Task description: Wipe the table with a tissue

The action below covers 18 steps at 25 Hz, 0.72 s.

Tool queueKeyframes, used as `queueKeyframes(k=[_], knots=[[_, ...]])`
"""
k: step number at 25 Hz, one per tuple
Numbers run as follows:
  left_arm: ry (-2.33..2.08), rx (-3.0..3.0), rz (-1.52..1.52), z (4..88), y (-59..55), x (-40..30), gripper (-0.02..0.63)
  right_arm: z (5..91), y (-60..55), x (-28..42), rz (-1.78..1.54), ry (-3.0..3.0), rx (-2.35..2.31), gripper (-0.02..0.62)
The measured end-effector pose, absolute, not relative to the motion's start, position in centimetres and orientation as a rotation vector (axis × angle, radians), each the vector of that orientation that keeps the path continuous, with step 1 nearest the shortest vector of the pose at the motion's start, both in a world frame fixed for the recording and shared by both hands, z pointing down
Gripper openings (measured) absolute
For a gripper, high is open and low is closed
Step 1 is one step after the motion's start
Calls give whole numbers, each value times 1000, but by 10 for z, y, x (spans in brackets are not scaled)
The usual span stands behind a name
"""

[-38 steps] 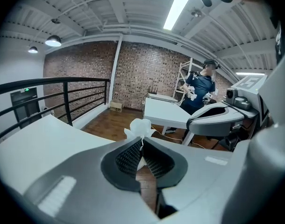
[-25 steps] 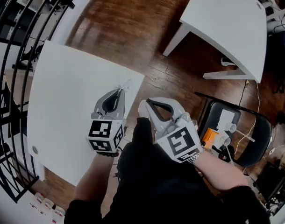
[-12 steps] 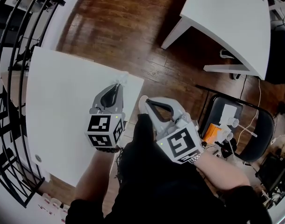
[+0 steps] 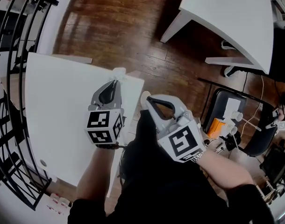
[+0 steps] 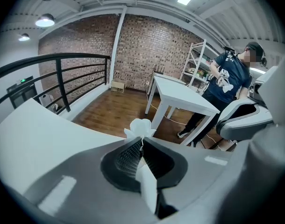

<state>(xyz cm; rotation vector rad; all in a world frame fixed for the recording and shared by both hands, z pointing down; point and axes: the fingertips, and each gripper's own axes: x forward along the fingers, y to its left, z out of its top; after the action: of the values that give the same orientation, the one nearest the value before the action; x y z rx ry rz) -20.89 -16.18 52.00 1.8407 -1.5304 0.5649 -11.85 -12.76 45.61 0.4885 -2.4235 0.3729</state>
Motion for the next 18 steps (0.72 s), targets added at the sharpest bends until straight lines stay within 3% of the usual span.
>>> queueKeyframes(k=[18], knots=[[-1468,1846,704,549,-167,-207,21,473,-136,-110,429,-2389,526,-9]])
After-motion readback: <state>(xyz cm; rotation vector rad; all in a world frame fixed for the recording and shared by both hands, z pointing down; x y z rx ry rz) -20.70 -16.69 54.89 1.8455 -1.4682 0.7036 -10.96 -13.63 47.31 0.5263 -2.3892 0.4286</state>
